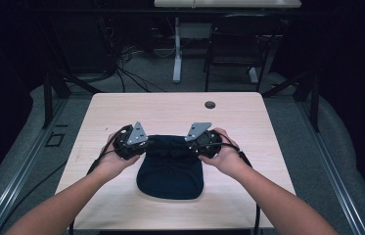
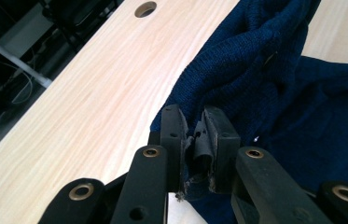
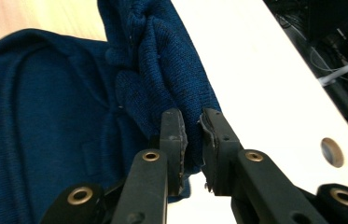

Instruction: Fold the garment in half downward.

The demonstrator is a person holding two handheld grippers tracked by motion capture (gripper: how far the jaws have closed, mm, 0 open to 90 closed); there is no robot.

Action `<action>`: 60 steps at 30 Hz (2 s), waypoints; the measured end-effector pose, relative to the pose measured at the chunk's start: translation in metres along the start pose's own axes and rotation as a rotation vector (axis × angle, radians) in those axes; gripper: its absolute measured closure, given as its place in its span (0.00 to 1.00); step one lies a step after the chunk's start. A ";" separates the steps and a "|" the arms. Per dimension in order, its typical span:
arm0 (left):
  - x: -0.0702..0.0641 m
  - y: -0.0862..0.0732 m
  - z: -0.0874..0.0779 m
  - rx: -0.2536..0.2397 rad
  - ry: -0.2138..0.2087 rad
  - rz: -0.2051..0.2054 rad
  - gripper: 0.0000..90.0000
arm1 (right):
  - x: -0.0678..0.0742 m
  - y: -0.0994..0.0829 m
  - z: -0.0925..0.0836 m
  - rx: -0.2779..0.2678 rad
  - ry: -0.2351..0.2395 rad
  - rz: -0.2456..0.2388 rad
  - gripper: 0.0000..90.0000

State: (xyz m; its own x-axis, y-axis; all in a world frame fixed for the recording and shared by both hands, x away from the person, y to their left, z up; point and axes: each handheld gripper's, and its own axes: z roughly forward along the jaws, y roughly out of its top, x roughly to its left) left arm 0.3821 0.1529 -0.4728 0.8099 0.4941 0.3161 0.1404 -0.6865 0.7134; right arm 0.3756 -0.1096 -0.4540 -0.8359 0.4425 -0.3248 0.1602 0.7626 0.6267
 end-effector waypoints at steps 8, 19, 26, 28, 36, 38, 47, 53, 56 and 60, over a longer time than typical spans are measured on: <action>-0.012 -0.008 -0.008 0.011 -0.031 0.015 0.88 | 0.018 -0.007 -0.003 0.006 0.031 -0.009 0.88; -0.030 -0.024 -0.014 0.020 -0.056 0.029 0.88 | 0.044 -0.016 -0.004 0.021 0.045 -0.037 0.88; -0.040 -0.034 -0.013 0.035 -0.064 0.044 0.88 | 0.057 -0.022 -0.001 0.030 0.056 -0.052 0.88; -0.042 -0.036 -0.013 0.040 -0.076 0.043 0.88 | 0.060 -0.024 0.000 0.033 0.062 -0.053 0.88; -0.054 -0.046 -0.011 0.047 -0.098 0.043 0.88 | 0.070 -0.035 0.005 0.044 0.086 -0.037 0.88; -0.056 -0.048 -0.011 0.059 -0.106 0.043 0.88 | 0.073 -0.037 0.006 0.043 0.097 -0.033 0.89; -0.064 -0.058 -0.008 0.064 -0.120 0.038 0.88 | 0.084 -0.045 0.011 0.050 0.131 -0.011 0.90; -0.071 -0.064 -0.007 0.076 -0.151 0.023 0.87 | 0.092 -0.051 0.013 0.057 0.146 -0.011 0.91; -0.075 -0.066 -0.008 0.073 -0.171 0.006 0.85 | 0.093 -0.055 0.014 0.062 0.155 0.001 0.91; -0.079 -0.067 -0.010 0.074 -0.188 -0.005 0.83 | 0.095 -0.058 0.014 0.071 0.162 0.002 0.90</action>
State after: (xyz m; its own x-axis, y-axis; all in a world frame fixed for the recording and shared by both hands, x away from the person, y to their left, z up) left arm 0.3029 0.1648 -0.5394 0.9003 0.3939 0.1851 0.1805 -0.7250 0.6646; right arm 0.2942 -0.1058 -0.5309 -0.9082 0.3665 -0.2020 0.1934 0.7956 0.5741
